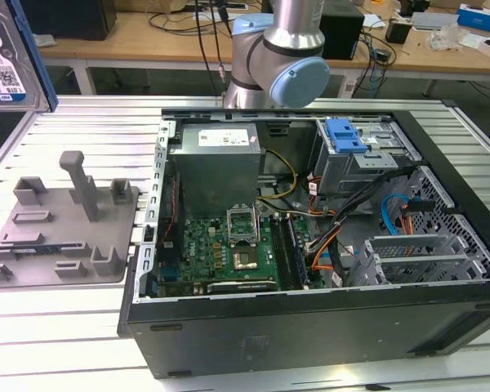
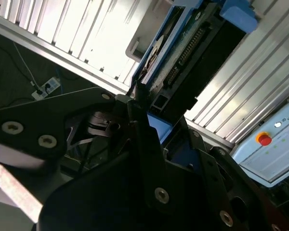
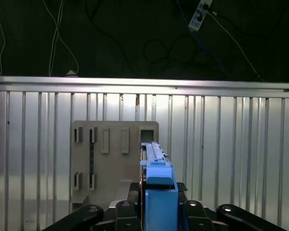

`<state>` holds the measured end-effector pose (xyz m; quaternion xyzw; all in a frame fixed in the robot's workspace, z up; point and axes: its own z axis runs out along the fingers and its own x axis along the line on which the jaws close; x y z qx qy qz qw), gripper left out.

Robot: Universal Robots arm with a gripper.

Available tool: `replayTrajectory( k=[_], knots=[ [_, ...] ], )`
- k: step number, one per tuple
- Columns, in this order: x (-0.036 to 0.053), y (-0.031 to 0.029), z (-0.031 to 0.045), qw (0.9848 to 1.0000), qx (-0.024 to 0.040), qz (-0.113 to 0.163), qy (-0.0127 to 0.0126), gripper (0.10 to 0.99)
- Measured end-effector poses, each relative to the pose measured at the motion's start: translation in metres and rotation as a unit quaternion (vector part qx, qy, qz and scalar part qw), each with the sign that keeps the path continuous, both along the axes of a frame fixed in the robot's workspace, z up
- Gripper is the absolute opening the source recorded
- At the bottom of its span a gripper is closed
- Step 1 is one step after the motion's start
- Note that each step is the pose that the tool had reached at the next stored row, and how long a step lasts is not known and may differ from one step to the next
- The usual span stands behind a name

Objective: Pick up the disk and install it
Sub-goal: 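Pick up the disk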

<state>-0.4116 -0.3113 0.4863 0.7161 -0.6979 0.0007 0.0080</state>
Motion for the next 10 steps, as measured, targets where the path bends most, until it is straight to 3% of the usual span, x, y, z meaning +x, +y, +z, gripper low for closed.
replayTrajectory(
  k=[10],
  knots=[
    [0.0,0.0,0.003,1.0,0.0,0.0,0.0,0.365]
  ],
)
